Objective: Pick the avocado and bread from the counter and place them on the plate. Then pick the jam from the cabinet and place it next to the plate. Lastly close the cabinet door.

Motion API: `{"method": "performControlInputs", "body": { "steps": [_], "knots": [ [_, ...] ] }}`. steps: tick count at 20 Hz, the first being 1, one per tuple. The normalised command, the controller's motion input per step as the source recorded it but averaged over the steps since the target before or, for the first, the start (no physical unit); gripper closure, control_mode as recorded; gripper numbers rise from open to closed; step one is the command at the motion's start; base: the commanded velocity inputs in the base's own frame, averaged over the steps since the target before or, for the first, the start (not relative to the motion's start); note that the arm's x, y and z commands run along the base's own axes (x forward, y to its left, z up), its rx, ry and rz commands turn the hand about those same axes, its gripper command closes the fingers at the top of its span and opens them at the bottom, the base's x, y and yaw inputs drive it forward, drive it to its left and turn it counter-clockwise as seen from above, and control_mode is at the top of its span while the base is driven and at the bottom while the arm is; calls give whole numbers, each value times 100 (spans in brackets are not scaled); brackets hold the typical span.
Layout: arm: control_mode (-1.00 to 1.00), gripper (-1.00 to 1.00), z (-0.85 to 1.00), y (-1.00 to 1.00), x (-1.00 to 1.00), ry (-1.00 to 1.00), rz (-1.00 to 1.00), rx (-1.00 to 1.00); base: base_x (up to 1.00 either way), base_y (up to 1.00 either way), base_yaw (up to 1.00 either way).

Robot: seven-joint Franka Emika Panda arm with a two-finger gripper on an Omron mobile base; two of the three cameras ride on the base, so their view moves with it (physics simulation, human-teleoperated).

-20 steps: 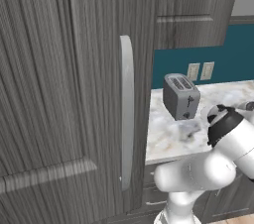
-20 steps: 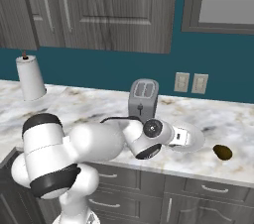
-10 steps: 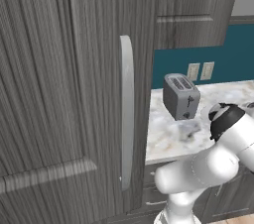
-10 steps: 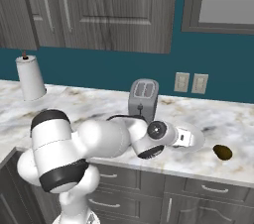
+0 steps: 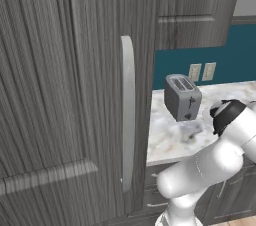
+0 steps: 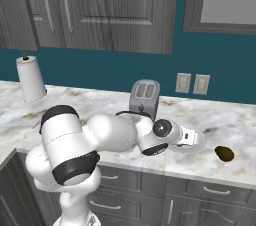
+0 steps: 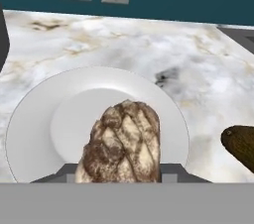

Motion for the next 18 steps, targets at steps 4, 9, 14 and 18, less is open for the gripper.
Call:
{"method": "performControlInputs", "body": {
  "steps": [4,9,14,18],
  "knots": [
    [-100,-100,0,-20,0,0,3,0,0,0,0],
    [-100,-100,31,-21,-9,-4,2,0,0,0,0],
    [-100,-100,53,-11,-15,-6,3,0,0,0,0],
    [-100,-100,22,-19,-3,-1,4,0,0,0,0]
  ]
}}
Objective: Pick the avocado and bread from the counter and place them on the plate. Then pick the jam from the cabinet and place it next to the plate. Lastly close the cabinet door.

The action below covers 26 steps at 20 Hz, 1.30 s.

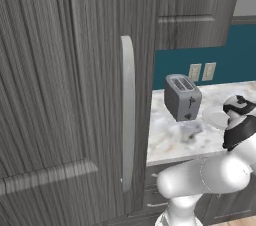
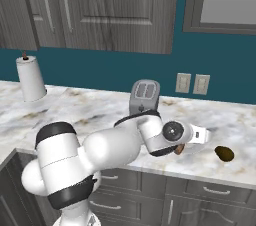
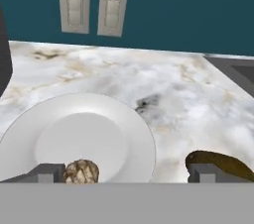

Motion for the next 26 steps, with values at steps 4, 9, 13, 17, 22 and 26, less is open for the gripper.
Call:
{"method": "performControlInputs", "body": {
  "steps": [4,9,13,17,22,26],
  "knots": [
    [-100,-100,14,-30,0,0,4,0,0,0,0],
    [-100,-100,1,-42,0,6,8,-1,0,0,0],
    [-100,-100,0,-30,0,15,8,-10,0,0,0],
    [-100,-100,0,-17,0,17,6,-15,0,0,0],
    [-100,-100,-6,-11,0,13,5,-15,0,0,0],
    [-100,-100,-22,-12,0,8,8,-6,0,0,0]
  ]
}}
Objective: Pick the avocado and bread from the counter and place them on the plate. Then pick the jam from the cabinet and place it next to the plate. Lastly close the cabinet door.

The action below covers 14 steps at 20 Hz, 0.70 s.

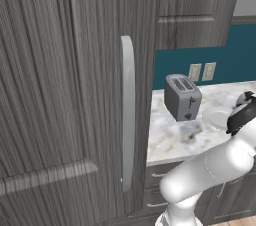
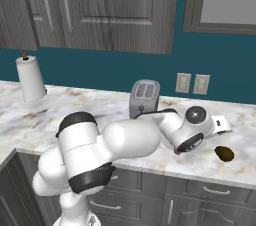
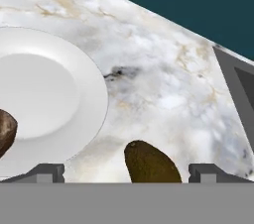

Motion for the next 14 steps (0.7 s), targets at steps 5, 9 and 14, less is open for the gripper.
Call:
{"method": "performControlInputs", "body": {
  "steps": [5,9,14],
  "knots": [
    [-100,-100,-21,-18,0,7,10,-2,0,0,0],
    [-100,-100,-12,-27,0,10,7,-2,0,0,0],
    [-100,-100,-13,-26,1,14,6,-4,0,0,0]
  ]
}}
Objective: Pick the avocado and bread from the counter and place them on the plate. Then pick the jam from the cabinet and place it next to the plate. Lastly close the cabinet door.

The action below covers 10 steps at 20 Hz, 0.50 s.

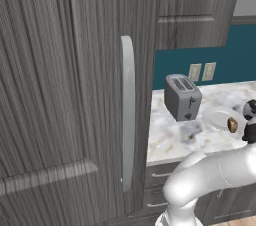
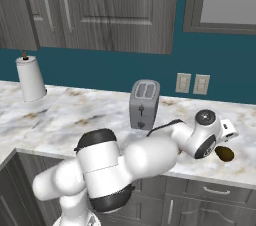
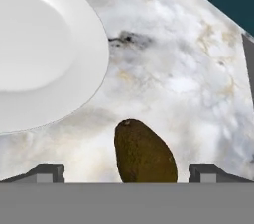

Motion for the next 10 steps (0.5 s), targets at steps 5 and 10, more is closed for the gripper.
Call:
{"method": "performControlInputs", "body": {
  "steps": [5,10],
  "knots": [
    [-100,-100,-16,-26,0,12,6,-4,0,0,0],
    [-100,-100,-28,-21,0,9,9,0,0,0,0]
  ]
}}
